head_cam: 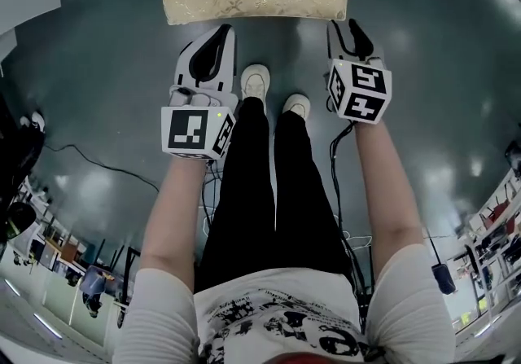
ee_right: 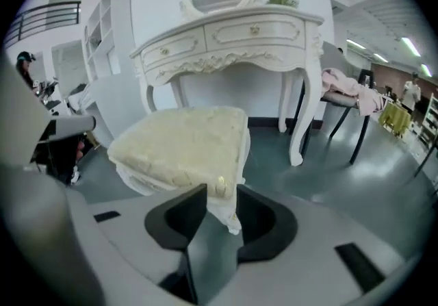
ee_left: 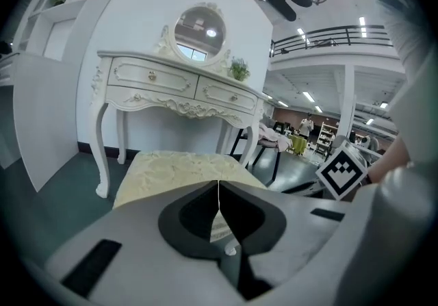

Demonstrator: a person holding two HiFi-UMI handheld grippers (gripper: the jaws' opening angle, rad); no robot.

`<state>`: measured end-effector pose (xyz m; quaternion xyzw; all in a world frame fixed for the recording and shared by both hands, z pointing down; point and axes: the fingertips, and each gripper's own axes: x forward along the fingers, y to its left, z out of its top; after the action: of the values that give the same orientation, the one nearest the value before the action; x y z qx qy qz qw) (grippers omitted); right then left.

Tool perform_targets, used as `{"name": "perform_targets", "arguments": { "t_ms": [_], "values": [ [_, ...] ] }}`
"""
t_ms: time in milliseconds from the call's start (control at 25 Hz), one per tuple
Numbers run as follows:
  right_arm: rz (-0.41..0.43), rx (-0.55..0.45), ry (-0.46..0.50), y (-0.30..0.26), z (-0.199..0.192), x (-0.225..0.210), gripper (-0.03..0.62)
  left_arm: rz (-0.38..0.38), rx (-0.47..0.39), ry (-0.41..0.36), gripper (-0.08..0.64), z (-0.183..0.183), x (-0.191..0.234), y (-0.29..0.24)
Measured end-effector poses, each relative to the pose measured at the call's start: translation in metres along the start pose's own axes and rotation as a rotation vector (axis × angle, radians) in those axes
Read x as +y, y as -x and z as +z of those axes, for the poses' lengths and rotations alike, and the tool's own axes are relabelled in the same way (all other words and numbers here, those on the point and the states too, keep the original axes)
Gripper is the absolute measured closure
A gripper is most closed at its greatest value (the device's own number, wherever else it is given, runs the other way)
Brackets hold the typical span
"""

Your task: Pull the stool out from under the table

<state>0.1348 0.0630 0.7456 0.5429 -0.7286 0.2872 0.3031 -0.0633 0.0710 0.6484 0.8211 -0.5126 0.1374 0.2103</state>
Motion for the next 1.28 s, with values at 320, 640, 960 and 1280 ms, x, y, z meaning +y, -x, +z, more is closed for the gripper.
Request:
{"name": "perform_targets", "arguments": {
  "t_ms": [320,640,960,1280],
  "values": [
    [-0.052,-0.196,0.019,0.083,0.126,0.007,0.568,-0.007,-0.072,-0.039,0.538,0.116,0.007,0.020],
    [-0.050,-0.380,0.011,0.187,0.273,0.039,0.575,-0.002,-0.219,-0.115,0.538,0.282,0.016,0.066],
    [0.016,-0.538,-0.046,0.313,0.405,0.074,0.575,0.006,-0.326,-0.150,0.539,0.429,0.007,0.137],
    [0.047,-0.710,0.081,0.425,0.486,0.103,0.575,0.028,-0.447,-0.198,0.538,0.524,-0.003,0.219]
  ]
}}
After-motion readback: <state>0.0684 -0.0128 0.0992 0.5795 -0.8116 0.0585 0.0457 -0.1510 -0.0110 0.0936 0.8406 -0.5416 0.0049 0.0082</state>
